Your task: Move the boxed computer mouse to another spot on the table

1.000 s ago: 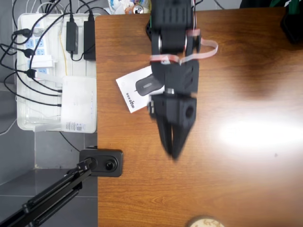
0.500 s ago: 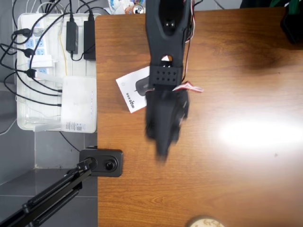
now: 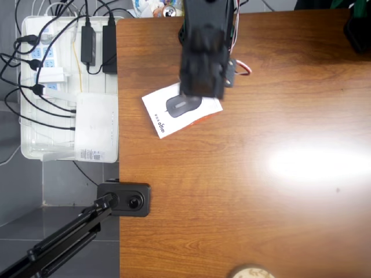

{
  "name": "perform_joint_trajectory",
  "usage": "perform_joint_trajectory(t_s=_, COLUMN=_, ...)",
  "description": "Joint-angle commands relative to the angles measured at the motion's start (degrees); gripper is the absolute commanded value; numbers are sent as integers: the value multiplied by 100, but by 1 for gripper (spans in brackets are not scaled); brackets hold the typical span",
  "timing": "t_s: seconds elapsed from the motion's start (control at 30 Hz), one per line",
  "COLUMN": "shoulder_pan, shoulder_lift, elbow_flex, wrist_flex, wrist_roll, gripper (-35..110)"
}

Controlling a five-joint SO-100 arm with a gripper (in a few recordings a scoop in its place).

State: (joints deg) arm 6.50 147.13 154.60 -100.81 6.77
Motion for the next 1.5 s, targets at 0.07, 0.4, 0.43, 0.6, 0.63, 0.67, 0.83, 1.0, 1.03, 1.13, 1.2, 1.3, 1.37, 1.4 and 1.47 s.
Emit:
perform_joint_trajectory(t_s=0.07, shoulder_pan=26, shoulder_lift=721, elbow_flex=158, wrist_flex=-35, wrist_roll=-299, gripper=0)
perform_joint_trajectory(t_s=0.4, shoulder_pan=-431, shoulder_lift=2900, elbow_flex=589, wrist_flex=35, wrist_roll=-290, gripper=0)
perform_joint_trajectory(t_s=0.43, shoulder_pan=-457, shoulder_lift=3094, elbow_flex=589, wrist_flex=-35, wrist_roll=-290, gripper=0)
perform_joint_trajectory(t_s=0.6, shoulder_pan=-483, shoulder_lift=3094, elbow_flex=589, wrist_flex=-53, wrist_roll=-237, gripper=0)
perform_joint_trajectory(t_s=0.63, shoulder_pan=-483, shoulder_lift=3094, elbow_flex=589, wrist_flex=-53, wrist_roll=-220, gripper=0)
perform_joint_trajectory(t_s=0.67, shoulder_pan=-483, shoulder_lift=3094, elbow_flex=589, wrist_flex=-53, wrist_roll=-185, gripper=0)
perform_joint_trajectory(t_s=0.83, shoulder_pan=-483, shoulder_lift=3094, elbow_flex=589, wrist_flex=-53, wrist_roll=-149, gripper=0)
perform_joint_trajectory(t_s=1.0, shoulder_pan=-483, shoulder_lift=3094, elbow_flex=589, wrist_flex=-53, wrist_roll=-123, gripper=0)
perform_joint_trajectory(t_s=1.03, shoulder_pan=-483, shoulder_lift=3094, elbow_flex=589, wrist_flex=-53, wrist_roll=-114, gripper=0)
perform_joint_trajectory(t_s=1.13, shoulder_pan=-483, shoulder_lift=3094, elbow_flex=589, wrist_flex=-53, wrist_roll=-70, gripper=0)
perform_joint_trajectory(t_s=1.2, shoulder_pan=-483, shoulder_lift=3094, elbow_flex=589, wrist_flex=-53, wrist_roll=-62, gripper=0)
perform_joint_trajectory(t_s=1.3, shoulder_pan=-483, shoulder_lift=3094, elbow_flex=589, wrist_flex=-53, wrist_roll=-53, gripper=0)
perform_joint_trajectory(t_s=1.37, shoulder_pan=-483, shoulder_lift=3094, elbow_flex=589, wrist_flex=-53, wrist_roll=-44, gripper=0)
perform_joint_trajectory(t_s=1.4, shoulder_pan=-483, shoulder_lift=3094, elbow_flex=589, wrist_flex=-53, wrist_roll=-35, gripper=0)
perform_joint_trajectory(t_s=1.47, shoulder_pan=-483, shoulder_lift=3094, elbow_flex=589, wrist_flex=-53, wrist_roll=-26, gripper=0)
